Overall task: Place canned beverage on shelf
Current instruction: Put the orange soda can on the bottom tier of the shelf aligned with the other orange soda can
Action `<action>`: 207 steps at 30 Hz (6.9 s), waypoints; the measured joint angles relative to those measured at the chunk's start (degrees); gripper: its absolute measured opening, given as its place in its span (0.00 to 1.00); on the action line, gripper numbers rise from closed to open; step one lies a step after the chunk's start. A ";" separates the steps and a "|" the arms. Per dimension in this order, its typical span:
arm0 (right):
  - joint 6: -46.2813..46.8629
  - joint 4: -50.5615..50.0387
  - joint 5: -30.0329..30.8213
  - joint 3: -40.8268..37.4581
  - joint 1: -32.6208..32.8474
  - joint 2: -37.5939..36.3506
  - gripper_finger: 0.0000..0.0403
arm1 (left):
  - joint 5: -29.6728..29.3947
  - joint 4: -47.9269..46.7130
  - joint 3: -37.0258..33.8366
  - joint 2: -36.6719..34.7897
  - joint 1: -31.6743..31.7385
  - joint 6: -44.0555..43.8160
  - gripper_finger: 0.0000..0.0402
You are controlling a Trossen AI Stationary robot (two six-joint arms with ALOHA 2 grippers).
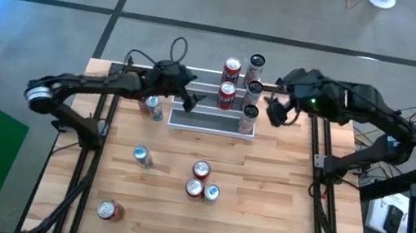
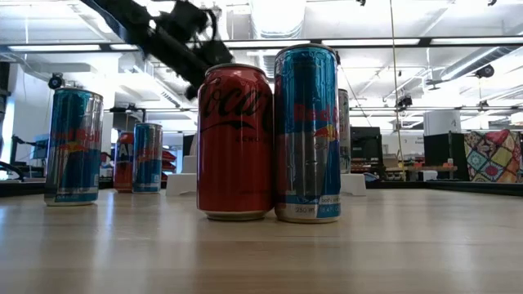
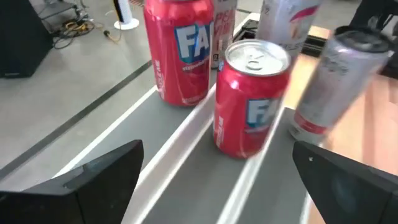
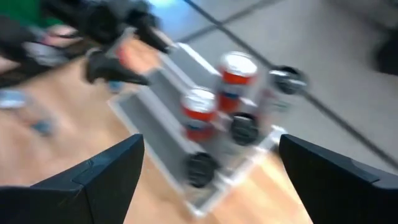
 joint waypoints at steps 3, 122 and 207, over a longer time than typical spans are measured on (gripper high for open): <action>0.00 11.38 -6.01 -7.24 1.45 -3.11 0.90 | -2.65 -6.36 0.00 -4.96 -2.65 -2.66 0.99; 7.23 49.24 -18.40 -27.64 7.16 5.38 0.90 | 0.90 -66.49 10.20 4.16 24.35 4.82 0.72; 32.32 -4.33 -0.72 -29.02 17.24 -20.04 0.90 | 0.73 -75.87 74.23 43.35 -9.99 -17.35 0.72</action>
